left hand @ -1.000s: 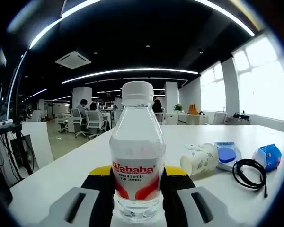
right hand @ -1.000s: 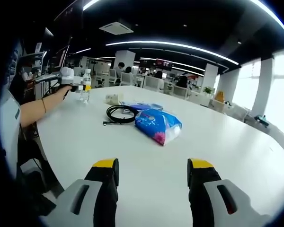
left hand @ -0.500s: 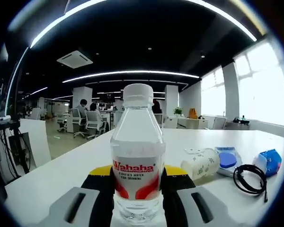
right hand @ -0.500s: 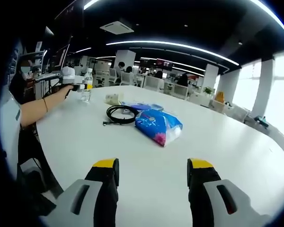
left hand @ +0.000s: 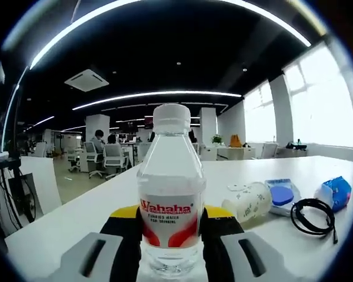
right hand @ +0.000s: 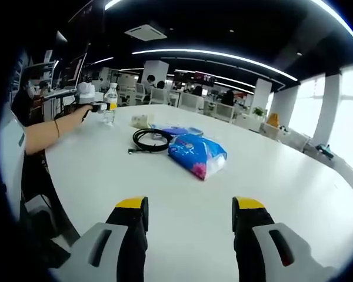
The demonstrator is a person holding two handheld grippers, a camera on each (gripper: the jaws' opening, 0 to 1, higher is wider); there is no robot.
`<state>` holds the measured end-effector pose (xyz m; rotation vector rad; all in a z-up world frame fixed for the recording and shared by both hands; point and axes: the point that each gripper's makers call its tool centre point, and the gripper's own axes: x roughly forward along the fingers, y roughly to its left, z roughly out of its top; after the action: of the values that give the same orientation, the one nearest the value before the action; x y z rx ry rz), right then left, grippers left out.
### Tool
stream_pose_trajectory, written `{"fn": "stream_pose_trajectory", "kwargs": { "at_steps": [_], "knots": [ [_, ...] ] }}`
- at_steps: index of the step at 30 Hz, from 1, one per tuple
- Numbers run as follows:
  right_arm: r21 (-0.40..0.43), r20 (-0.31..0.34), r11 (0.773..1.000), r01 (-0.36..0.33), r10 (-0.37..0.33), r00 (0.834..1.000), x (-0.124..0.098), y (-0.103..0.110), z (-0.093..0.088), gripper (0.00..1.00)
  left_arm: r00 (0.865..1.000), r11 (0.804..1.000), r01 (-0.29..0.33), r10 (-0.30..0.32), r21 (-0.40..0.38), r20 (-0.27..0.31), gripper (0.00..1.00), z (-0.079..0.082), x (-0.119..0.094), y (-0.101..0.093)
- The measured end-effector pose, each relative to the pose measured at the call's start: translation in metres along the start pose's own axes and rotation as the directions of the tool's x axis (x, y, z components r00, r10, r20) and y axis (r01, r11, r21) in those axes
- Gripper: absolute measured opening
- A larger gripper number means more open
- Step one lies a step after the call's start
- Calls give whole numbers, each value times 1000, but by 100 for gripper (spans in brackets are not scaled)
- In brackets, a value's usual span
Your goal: Arrange the tabletop items into an orderly group along one side of the table until the central work area is clear of visible clutter.
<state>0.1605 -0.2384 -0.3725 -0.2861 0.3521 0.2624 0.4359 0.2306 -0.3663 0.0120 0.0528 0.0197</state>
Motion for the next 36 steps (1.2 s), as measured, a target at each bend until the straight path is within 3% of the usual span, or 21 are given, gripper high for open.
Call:
{"fn": "stream_pose_trajectory", "kwargs": {
  "at_steps": [18, 23, 28, 36],
  "knots": [
    [5, 9, 1000, -18, 18, 1000, 1, 5, 1, 57, 1000, 1000, 21, -21, 15, 21, 40, -1, -3, 2],
    [7, 2, 1000, -14, 14, 1000, 2, 4, -1, 57, 1000, 999, 5, -5, 39, 15, 47, -4, -4, 7],
    [11, 3, 1000, -17, 17, 1000, 2, 5, -1, 57, 1000, 1000, -1, 1, 12, 14, 50, -6, -7, 10],
    [12, 8, 1000, -25, 25, 1000, 2, 8, 0, 57, 999, 999, 4, -6, 36, 47, 50, 4, -20, 9]
  ]
}}
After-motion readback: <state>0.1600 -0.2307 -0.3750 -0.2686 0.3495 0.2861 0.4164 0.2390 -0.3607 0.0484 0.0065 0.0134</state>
